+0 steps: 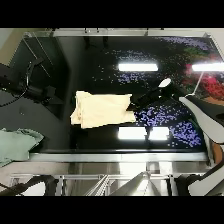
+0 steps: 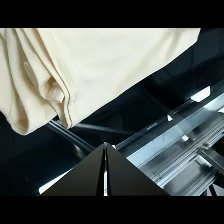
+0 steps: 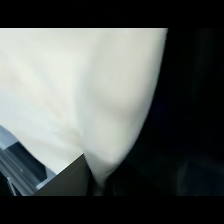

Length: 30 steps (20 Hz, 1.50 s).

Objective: Fold the shirts.

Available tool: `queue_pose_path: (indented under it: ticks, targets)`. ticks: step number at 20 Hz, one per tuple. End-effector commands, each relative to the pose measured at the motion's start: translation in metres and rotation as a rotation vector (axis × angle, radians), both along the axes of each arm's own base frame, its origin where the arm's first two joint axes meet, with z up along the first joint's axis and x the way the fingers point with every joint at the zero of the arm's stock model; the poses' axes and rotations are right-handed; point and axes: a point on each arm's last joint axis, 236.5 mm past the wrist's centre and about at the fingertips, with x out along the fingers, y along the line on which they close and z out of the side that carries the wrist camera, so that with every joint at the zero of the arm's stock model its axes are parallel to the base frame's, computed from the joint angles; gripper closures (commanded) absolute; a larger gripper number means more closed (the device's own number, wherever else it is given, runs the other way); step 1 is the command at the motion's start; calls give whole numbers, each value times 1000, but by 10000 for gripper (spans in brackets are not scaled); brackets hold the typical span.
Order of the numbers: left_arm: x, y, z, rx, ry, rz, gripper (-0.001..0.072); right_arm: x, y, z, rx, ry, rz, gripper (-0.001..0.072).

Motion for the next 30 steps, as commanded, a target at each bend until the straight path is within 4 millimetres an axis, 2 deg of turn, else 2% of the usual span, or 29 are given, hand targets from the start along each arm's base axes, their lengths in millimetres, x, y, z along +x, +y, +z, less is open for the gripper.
queue_pose_path:
  ticks: [1,3,4,6,7,9,10,11,13,14,15,17,19,21,24,25,26,27,28,29,30]
  targets:
    - [0,0,0,1,0,2,679,15,-40,69,-23,-101,-36,696]
    - [0,0,0,1,1,1,679,36,-120,126,-163,-195,-194,696]
    - [0,0,0,1,1,1,679,43,-169,158,-229,-236,-321,696]
    - [0,0,0,1,1,1,680,37,-255,211,-273,-275,-581,696]
    - [0,0,0,1,1,1,679,24,-292,228,-285,-271,-695,696]
    - [0,0,0,1,1,1,679,-18,-355,245,-324,-220,-872,696]
    - [0,0,0,1,1,1,679,-49,-384,243,-384,-155,-944,696]
    - [0,0,0,1,1,1,680,-87,-412,235,-479,-57,-1007,696]
    - [0,0,0,1,1,1,679,-173,-451,218,-696,186,-1103,696]
    - [0,0,0,1,1,1,679,-213,-460,210,-776,312,-1129,696]
    - [0,0,0,1,0,1,680,-245,-465,200,-821,411,-1149,695]
    - [1,-1,-1,2,-2,-1,679,-277,-459,169,-773,533,-1153,695]
    - [-1,-6,-1,3,-1,-17,680,-298,-445,133,-702,661,-1144,695]
    - [-5,-15,-1,5,-1,-46,679,-310,-446,109,-714,706,-1138,695]
    - [-10,-29,-2,5,0,-88,680,-315,-458,103,-772,685,-1120,680]
    - [-11,-33,-2,5,1,-100,680,-315,-458,103,-773,687,-1122,462]
    - [-12,-38,-2,6,-2,-112,680,-315,-458,103,-772,687,-1122,47]
    - [-11,-42,-2,7,-11,-117,679,-312,-457,103,-764,684,-1123,13]
    - [-9,-45,-2,8,-24,-118,679,-308,-454,103,-754,683,-1134,13]
    - [-5,-48,-2,9,-40,-114,679,-297,-448,102,-717,661,-1131,13]
    - [0,-48,-2,8,-57,-101,679,-275,-438,102,-648,613,-1120,15]
